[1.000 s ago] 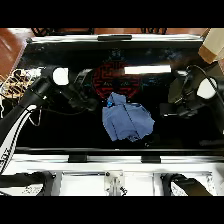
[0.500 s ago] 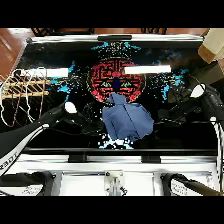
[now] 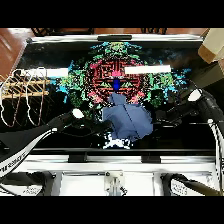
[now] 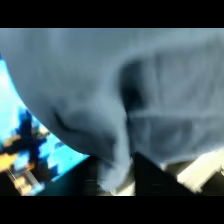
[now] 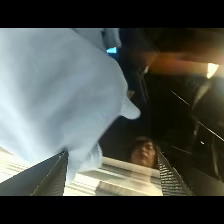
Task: Fold the shirts.
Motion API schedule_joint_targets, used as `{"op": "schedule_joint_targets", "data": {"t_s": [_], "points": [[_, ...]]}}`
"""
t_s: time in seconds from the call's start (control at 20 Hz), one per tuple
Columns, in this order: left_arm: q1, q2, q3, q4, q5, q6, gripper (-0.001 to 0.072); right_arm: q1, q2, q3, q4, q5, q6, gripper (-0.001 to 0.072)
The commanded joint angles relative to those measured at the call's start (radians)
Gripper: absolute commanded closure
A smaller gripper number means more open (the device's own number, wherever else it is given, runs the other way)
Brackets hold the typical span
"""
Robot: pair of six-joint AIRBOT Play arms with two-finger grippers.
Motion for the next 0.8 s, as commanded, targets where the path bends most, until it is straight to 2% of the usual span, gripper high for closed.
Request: {"op": "schedule_joint_targets", "data": {"t_s": [0.0,0.05,0.15,0.25,0.3,0.35,0.4,0.45,0.75], "points": [[-0.002,-0.001,0.000,-0.044,0.035,0.039,0.0608,-0.001,-0.001,-0.013,0.060,-0.064,-0.002,0.0040],[0.000,0.000,0.000,-0.044,0.027,0.067,0.0678,0.002,-0.001,-0.029,0.077,-0.087,-0.001,0.0040],[0.009,0.006,-0.001,-0.040,0.012,0.095,0.0677,0.008,-0.001,-0.067,0.087,-0.121,-0.001,0.0043],[0.021,0.021,-0.001,-0.035,0.011,0.115,0.0678,0.018,-0.001,-0.097,0.089,-0.142,0.002,0.0162],[0.027,0.031,-0.001,-0.031,0.011,0.120,0.0678,0.020,-0.001,-0.101,0.086,-0.158,0.004,0.0299],[0.032,0.042,-0.001,-0.019,0.011,0.122,0.0678,0.021,0.000,-0.101,0.090,-0.179,0.012,0.0489],[0.037,0.057,-0.001,0.003,0.010,0.122,0.0678,0.021,0.000,-0.101,0.094,-0.200,0.021,0.0612],[0.043,0.076,-0.001,0.027,0.007,0.122,0.0679,0.021,0.000,-0.100,0.093,-0.213,0.020,0.0649],[0.136,0.322,0.028,0.175,0.007,0.117,0.0680,0.016,0.143,-0.016,0.068,-0.218,-0.085,0.0650]]}}
